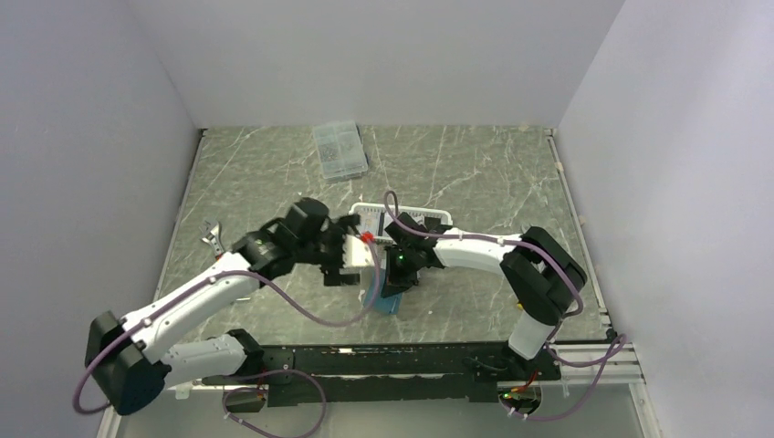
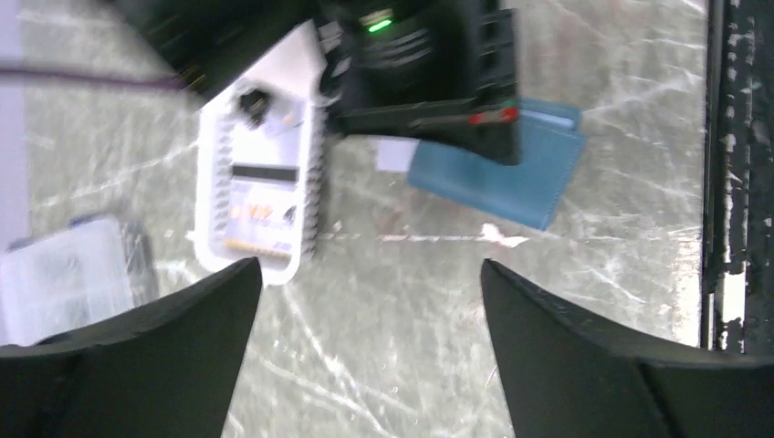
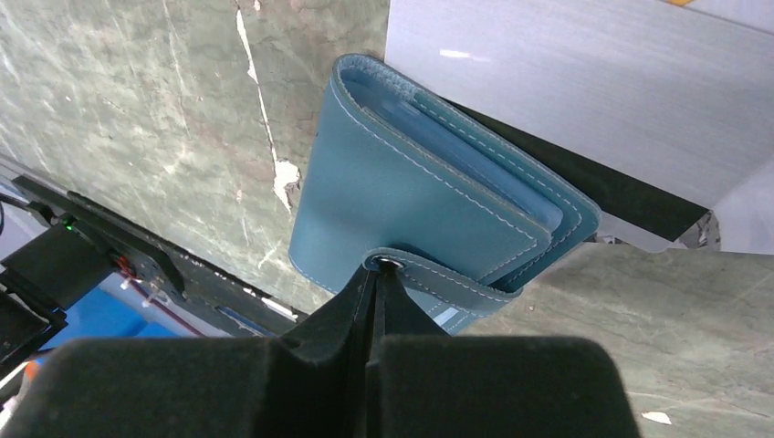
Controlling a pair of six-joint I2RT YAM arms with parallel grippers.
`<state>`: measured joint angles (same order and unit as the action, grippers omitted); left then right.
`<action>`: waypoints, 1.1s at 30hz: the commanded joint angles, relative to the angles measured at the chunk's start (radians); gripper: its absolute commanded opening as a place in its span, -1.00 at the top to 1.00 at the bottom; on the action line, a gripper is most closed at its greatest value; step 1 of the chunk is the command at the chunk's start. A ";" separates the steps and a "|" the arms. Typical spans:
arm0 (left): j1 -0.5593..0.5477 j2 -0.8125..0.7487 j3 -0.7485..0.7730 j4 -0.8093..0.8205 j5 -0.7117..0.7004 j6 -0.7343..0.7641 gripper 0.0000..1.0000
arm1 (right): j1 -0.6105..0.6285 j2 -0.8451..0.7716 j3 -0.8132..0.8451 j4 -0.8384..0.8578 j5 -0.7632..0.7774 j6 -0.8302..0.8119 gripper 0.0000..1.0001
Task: Put the credit cards into the card holder
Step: Close the card holder at the center of the board, then reset both arms
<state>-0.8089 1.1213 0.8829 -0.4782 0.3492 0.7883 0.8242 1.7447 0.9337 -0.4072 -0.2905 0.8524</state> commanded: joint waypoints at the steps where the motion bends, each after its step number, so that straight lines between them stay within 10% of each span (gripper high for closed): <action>1: 0.171 -0.078 0.054 -0.148 0.172 -0.058 -0.99 | 0.053 0.094 -0.144 -0.011 0.265 0.004 0.94; 4: 0.292 -0.108 0.054 -0.169 0.210 -0.101 -0.99 | 0.082 -0.009 -0.098 -0.008 0.334 -0.003 0.37; 18: 0.671 0.161 0.424 -0.344 0.209 -0.431 -0.99 | 0.197 -0.164 0.308 -0.157 0.414 -0.079 -0.47; 20: 0.673 0.172 0.447 -0.342 0.183 -0.468 -0.99 | 0.210 -0.170 0.397 -0.177 0.394 -0.105 -0.93; 28: 0.679 0.192 0.477 -0.308 0.119 -0.549 -0.99 | 0.139 -0.129 0.809 -0.325 0.407 -0.297 -1.00; 33: 0.728 0.173 0.408 -0.216 0.098 -0.585 -0.99 | -0.113 -0.251 0.718 -0.276 0.405 -0.372 -1.00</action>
<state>-0.1226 1.3136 1.3258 -0.7784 0.4721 0.2527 0.9001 1.5970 1.7336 -0.6521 0.0864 0.5770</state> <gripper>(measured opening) 0.994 0.997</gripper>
